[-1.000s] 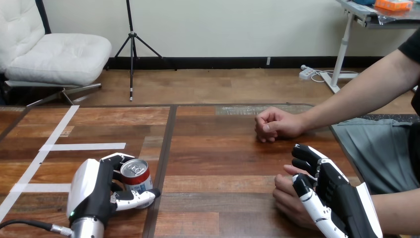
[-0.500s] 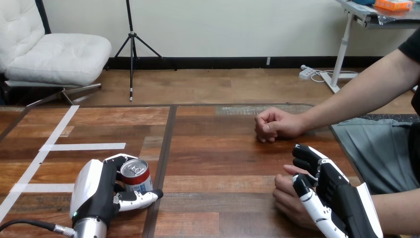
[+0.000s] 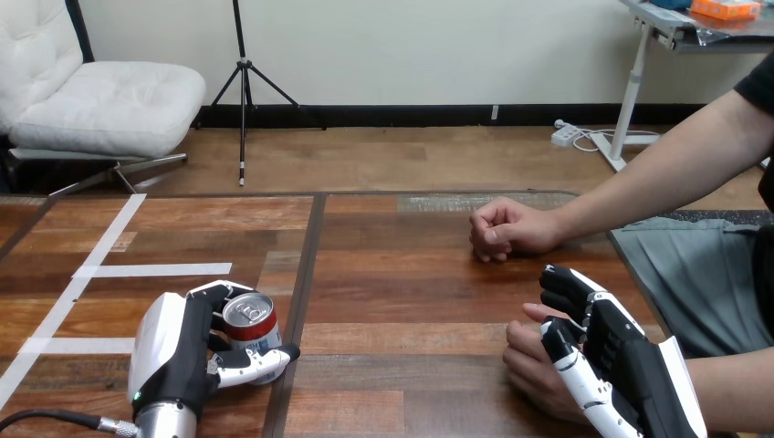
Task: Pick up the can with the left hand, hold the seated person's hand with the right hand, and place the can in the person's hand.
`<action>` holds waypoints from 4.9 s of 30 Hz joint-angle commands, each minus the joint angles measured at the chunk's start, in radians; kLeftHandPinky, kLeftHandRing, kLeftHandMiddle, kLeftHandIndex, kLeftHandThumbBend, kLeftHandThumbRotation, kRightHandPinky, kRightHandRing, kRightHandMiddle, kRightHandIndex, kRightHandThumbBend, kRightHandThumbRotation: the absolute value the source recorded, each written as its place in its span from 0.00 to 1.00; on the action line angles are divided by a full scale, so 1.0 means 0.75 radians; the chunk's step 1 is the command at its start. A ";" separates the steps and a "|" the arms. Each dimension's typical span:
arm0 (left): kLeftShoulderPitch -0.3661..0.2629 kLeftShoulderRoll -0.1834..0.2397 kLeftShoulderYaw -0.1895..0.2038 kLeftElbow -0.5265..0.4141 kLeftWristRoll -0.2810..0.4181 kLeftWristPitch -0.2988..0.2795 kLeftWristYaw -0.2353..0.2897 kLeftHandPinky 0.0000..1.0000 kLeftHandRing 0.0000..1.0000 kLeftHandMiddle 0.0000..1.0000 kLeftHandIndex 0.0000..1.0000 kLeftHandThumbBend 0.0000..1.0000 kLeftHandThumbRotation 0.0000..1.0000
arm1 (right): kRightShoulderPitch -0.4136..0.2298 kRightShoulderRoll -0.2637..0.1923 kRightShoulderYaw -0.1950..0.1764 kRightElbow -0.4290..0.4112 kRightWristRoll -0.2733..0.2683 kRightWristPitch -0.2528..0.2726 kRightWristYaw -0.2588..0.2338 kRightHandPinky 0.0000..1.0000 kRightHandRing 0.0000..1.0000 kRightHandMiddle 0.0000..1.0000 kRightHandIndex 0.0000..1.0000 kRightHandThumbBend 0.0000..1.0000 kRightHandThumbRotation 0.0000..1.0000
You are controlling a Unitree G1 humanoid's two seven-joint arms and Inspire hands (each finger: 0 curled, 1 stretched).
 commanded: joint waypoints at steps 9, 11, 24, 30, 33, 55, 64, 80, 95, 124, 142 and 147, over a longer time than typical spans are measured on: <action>-0.109 -0.027 0.000 -0.016 -0.036 -0.051 0.020 0.44 0.51 0.55 0.55 0.75 0.00 | -0.057 -0.010 0.002 -0.033 0.001 -0.024 -0.003 0.79 0.85 0.86 0.83 0.56 0.64; -0.112 -0.026 -0.001 -0.012 -0.038 -0.053 0.020 0.44 0.51 0.55 0.55 0.74 0.00 | -0.061 -0.009 0.003 -0.030 -0.001 -0.026 -0.004 0.79 0.85 0.86 0.83 0.56 0.65; -0.124 -0.029 0.005 -0.002 -0.059 -0.082 0.016 0.43 0.49 0.53 0.52 0.71 0.00 | -0.067 -0.007 0.004 -0.027 0.003 -0.032 -0.001 0.80 0.86 0.86 0.83 0.55 0.65; -0.134 -0.030 0.004 0.015 -0.054 -0.100 0.032 0.42 0.48 0.53 0.51 0.70 0.00 | -0.074 -0.007 0.003 -0.022 0.016 -0.031 0.003 0.80 0.86 0.86 0.83 0.55 0.65; -0.135 -0.031 0.004 0.016 -0.052 -0.101 0.036 0.42 0.48 0.53 0.51 0.70 0.00 | -0.076 -0.009 0.003 -0.019 0.027 -0.032 0.009 0.80 0.86 0.86 0.83 0.56 0.64; -0.131 -0.035 0.005 -0.001 -0.055 -0.098 0.034 0.43 0.49 0.54 0.51 0.69 0.00 | -0.071 -0.010 0.001 -0.030 0.022 -0.022 0.009 0.78 0.85 0.86 0.83 0.56 0.64; -0.129 -0.031 0.003 0.000 -0.052 -0.098 0.030 0.42 0.48 0.53 0.50 0.70 0.00 | -0.073 -0.010 0.001 -0.025 0.029 -0.028 0.015 0.79 0.85 0.86 0.83 0.56 0.64; -0.128 -0.035 0.007 0.003 -0.061 -0.093 0.027 0.42 0.48 0.52 0.50 0.71 0.00 | -0.071 -0.005 0.001 -0.024 0.008 -0.033 0.002 0.77 0.84 0.85 0.83 0.57 0.65; -0.131 -0.029 0.005 0.002 -0.056 -0.092 0.026 0.42 0.47 0.51 0.50 0.71 0.00 | -0.077 -0.005 0.001 -0.012 0.022 -0.040 0.009 0.78 0.85 0.86 0.83 0.57 0.65; -0.149 -0.009 0.006 -0.078 -0.042 -0.090 -0.003 0.39 0.45 0.50 0.50 0.72 0.00 | -0.086 0.000 0.003 -0.010 -0.006 -0.022 -0.008 0.78 0.85 0.85 0.83 0.59 0.66; -0.157 0.001 0.006 -0.169 -0.014 -0.066 -0.028 0.38 0.45 0.50 0.50 0.72 0.00 | -0.101 0.002 0.003 0.007 -0.040 -0.034 -0.031 0.78 0.84 0.85 0.83 0.58 0.66; -0.158 0.000 0.008 -0.195 -0.015 -0.060 -0.039 0.38 0.44 0.50 0.50 0.72 0.00 | -0.105 0.002 0.006 0.012 -0.032 -0.033 -0.030 0.78 0.85 0.85 0.83 0.57 0.67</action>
